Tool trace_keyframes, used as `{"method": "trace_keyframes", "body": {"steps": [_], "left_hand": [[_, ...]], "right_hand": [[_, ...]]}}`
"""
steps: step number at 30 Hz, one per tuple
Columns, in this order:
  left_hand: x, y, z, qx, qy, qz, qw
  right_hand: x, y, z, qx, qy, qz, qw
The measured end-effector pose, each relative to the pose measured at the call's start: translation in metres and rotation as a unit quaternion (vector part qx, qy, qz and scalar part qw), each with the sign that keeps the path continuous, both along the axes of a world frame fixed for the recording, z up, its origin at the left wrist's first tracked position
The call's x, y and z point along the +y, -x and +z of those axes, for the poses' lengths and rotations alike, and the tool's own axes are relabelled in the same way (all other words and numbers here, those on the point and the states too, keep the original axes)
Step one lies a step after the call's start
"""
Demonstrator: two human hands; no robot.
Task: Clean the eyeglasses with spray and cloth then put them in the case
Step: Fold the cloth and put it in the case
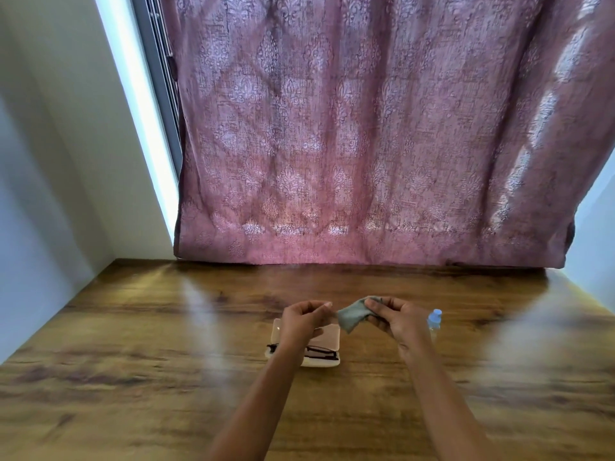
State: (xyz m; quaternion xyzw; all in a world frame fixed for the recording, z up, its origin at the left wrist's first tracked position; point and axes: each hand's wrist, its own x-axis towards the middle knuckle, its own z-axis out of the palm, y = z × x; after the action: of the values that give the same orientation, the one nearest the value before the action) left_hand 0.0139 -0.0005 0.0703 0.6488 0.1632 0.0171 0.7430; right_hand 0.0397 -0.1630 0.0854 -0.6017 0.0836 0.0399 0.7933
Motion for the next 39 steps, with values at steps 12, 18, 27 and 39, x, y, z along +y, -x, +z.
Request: {"method": "trace_keyframes", "body": {"steps": [12, 18, 27, 39], "left_hand": [[0.074, -0.021, -0.044, 0.083, -0.109, 0.099, 0.986], [0.091, -0.031, -0.07, 0.143, -0.129, 0.064, 0.979], [0.093, -0.053, -0.085, 0.163, -0.171, 0.013, 0.971], [0.101, -0.054, -0.083, 0.097, -0.163, 0.034, 0.981]], "right_hand": [[0.044, -0.018, -0.024, 0.045, 0.054, -0.044, 0.997], [0.056, -0.027, -0.038, 0.071, 0.126, -0.077, 0.987], [0.056, -0.025, -0.047, 0.087, 0.119, -0.107, 0.983], [0.117, -0.012, -0.062, 0.093, 0.182, -0.058, 0.977]]}}
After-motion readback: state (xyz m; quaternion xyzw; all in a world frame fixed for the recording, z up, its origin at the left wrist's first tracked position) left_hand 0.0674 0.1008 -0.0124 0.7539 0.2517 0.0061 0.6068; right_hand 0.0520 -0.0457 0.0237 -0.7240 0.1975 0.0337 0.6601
